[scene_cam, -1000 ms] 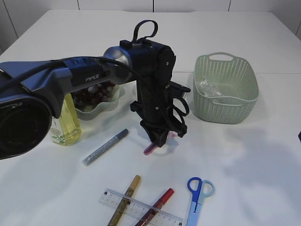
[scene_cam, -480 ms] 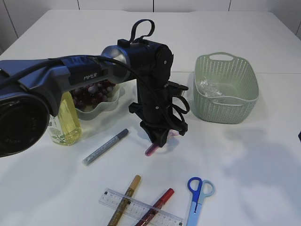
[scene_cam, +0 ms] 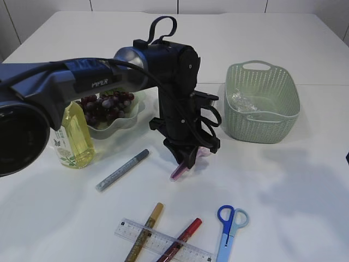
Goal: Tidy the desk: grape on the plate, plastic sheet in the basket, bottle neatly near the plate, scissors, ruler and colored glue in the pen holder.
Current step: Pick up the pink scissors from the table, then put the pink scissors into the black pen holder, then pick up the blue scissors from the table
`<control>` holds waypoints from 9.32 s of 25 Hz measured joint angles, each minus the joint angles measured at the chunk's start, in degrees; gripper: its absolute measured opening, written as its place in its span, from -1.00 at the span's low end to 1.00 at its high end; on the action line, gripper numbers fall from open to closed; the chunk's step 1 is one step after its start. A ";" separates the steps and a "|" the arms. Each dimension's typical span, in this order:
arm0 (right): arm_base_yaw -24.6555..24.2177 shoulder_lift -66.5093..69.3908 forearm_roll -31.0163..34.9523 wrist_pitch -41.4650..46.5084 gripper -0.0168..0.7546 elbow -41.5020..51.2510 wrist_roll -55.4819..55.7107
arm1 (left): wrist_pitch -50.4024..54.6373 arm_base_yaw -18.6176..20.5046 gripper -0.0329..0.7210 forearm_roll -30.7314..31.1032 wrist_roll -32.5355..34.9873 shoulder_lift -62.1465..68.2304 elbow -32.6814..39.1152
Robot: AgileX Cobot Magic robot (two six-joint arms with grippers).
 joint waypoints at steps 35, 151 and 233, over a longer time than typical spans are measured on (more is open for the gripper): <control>0.00 0.00 -0.19 0.00 0.31 0.00 -0.12 | -1.44 0.00 -0.57 -0.02 -0.10 -12.64 9.04; 0.00 0.00 -2.53 0.00 0.31 0.00 -1.90 | -49.53 8.12 -0.52 10.84 -0.20 -9.01 9.30; 0.00 0.00 -2.63 0.00 0.31 0.00 1.03 | 2.12 8.15 -0.23 1.08 -2.04 -49.00 9.30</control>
